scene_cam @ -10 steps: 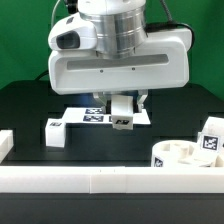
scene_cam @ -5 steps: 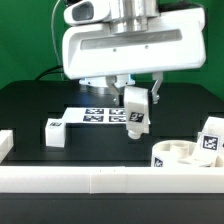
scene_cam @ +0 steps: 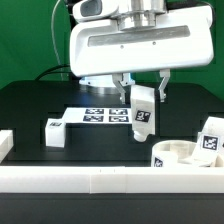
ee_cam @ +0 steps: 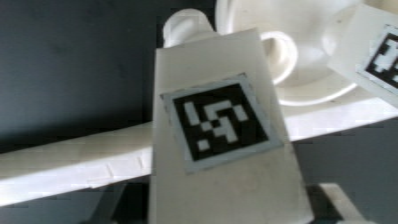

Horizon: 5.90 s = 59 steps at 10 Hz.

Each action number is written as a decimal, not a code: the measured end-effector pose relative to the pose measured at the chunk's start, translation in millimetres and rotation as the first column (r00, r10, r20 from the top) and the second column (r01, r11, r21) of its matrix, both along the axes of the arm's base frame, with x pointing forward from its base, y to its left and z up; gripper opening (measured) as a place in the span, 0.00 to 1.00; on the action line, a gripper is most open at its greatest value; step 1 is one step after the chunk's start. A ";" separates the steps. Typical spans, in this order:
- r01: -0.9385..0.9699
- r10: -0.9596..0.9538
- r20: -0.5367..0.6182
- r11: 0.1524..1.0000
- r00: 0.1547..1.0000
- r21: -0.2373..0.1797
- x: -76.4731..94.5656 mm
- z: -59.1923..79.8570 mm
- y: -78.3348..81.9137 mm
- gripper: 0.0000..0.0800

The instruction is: Assemble stool

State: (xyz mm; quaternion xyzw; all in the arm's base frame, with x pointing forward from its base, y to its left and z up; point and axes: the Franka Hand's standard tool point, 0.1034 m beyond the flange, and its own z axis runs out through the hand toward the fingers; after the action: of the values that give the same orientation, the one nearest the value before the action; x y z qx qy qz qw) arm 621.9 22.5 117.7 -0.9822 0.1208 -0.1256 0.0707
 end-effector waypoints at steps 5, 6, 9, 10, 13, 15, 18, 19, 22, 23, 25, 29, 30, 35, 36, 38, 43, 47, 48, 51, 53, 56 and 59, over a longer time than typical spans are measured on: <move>-0.027 0.027 0.083 1.000 0.996 0.003 15.7 9.6 22.2 0.41; -0.024 0.024 0.095 1.000 0.995 0.001 16.3 9.1 23.0 0.41; -0.043 0.049 0.174 0.998 0.984 -0.039 21.7 2.1 25.9 0.41; -0.039 0.046 0.181 0.998 0.982 -0.043 22.0 1.1 24.8 0.41; -0.030 0.042 0.210 0.998 0.977 -0.058 24.1 1.6 22.8 0.41; -0.027 0.035 0.203 0.999 0.979 -0.044 21.8 -1.3 30.8 0.41; -0.016 0.023 0.200 0.999 0.979 -0.036 21.3 -2.0 34.1 0.41; -0.016 0.023 0.200 0.999 0.980 -0.037 21.0 -2.9 33.9 0.41; -0.011 0.021 0.202 0.999 0.979 -0.053 12.9 -13.8 30.2 0.41; -0.010 0.020 0.198 0.999 0.980 -0.054 11.3 -15.6 28.8 0.41; -0.010 0.020 0.195 0.999 0.981 -0.053 10.3 -17.4 29.3 0.41; -0.016 0.026 0.182 0.998 0.983 -0.055 7.3 -26.3 32.7 0.41; -0.013 0.024 0.191 0.998 0.981 -0.059 8.1 -26.8 31.7 0.41; 0.020 0.009 0.280 0.995 0.960 -0.100 9.8 -28.1 25.3 0.41; 0.020 0.008 0.279 0.995 0.960 -0.100 9.9 -28.1 24.8 0.42; 0.020 0.009 0.279 0.995 0.960 -0.100 9.9 -28.1 24.8 0.64; -0.003 0.023 0.232 0.996 0.972 -0.088 12.2 -14.7 14.7 0.81; -0.008 0.023 0.209 0.997 0.978 -0.071 18.7 -2.6 8.9 0.81; -0.008 0.023 0.209 0.997 0.978 -0.071 18.7 -2.9 8.9 0.81; -0.024 0.033 0.160 0.998 0.987 -0.059 16.4 -5.8 4.1 0.81; -0.022 0.024 0.091 0.999 0.996 -0.022 13.0 -8.7 5.2 0.81; -0.041 0.049 -0.116 0.996 0.992 0.073 10.6 -5.8 16.4 0.81; -0.144 0.158 -0.202 0.986 0.967 0.081 12.4 -5.2 15.6 0.81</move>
Offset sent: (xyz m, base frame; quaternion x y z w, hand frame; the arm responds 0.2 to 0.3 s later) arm 0.0000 0.0000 0.0000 0.0000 0.0000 0.0000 1.0000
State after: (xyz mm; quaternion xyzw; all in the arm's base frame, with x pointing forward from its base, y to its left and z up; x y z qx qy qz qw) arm 634.3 38.1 112.5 -0.9934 0.0564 -0.0126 0.0993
